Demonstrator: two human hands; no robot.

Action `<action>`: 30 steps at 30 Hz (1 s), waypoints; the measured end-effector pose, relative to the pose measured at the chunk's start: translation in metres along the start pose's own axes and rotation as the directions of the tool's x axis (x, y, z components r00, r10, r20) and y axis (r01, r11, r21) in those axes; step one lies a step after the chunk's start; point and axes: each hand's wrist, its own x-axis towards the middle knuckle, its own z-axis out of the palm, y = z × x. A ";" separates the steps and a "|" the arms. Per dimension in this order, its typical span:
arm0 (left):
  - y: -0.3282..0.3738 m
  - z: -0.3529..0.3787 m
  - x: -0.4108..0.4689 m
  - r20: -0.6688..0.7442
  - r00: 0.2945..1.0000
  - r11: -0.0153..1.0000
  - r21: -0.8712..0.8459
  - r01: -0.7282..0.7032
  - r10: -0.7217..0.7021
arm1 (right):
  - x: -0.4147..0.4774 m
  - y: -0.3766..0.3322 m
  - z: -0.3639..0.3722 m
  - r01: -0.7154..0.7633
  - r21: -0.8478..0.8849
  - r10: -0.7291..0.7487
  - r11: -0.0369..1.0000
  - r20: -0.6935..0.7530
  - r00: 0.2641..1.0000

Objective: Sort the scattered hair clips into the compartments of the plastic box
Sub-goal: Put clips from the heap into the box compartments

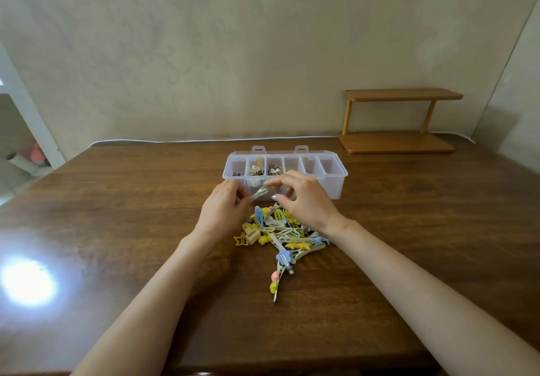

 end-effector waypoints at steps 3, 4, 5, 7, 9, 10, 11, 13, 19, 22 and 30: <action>0.009 -0.003 -0.003 -0.076 0.990 0.990 -0.076 -0.121 0.115 | 0.000 -0.003 0.000 -0.016 0.114 0.017 0.993 -0.007 1.000; 0.012 -0.003 -0.004 -0.087 0.986 0.984 -0.096 -0.148 0.140 | 0.000 -0.004 -0.001 -0.027 0.169 0.031 0.985 -0.019 0.999; 0.013 -0.002 -0.004 -0.095 0.984 0.980 -0.116 -0.164 0.153 | -0.001 -0.004 -0.003 -0.033 0.211 0.042 0.977 -0.039 0.998; 0.013 0.001 -0.004 -0.110 0.984 0.975 -0.161 -0.156 0.139 | -0.003 -0.005 -0.006 -0.027 0.260 0.059 0.965 -0.117 0.991; 0.010 0.004 -0.002 -0.096 0.992 0.981 -0.169 -0.095 0.079 | -0.003 -0.003 -0.010 -0.006 0.241 0.072 0.970 -0.265 0.961; 0.007 0.006 -0.001 -0.066 0.997 0.989 -0.132 -0.059 0.051 | -0.002 -0.001 -0.013 -0.001 0.201 0.074 0.979 -0.353 0.933; 0.004 0.009 -0.001 -0.024 0.999 0.997 -0.076 -0.033 0.032 | 0.001 0.002 -0.016 -0.009 0.150 0.073 0.989 -0.431 0.900; -0.001 0.011 -0.001 0.082 0.996 0.999 0.026 -0.021 0.019 | 0.007 0.009 -0.021 -0.054 0.049 0.071 0.997 -0.527 0.847; -0.001 0.011 -0.001 0.158 0.986 0.999 -0.032 -0.042 0.046 | 0.026 0.022 -0.018 -0.130 -0.009 0.113 0.991 -0.430 0.896; 0.001 0.009 -0.002 0.100 0.994 0.995 -0.095 -0.041 0.051 | 0.027 0.023 -0.012 -0.125 -0.074 0.095 0.989 -0.319 0.943; 0.014 0.003 -0.005 -0.040 0.998 0.898 -0.435 -0.060 0.048 | 0.003 0.012 -0.009 0.054 -0.016 -0.056 0.998 -0.410 0.910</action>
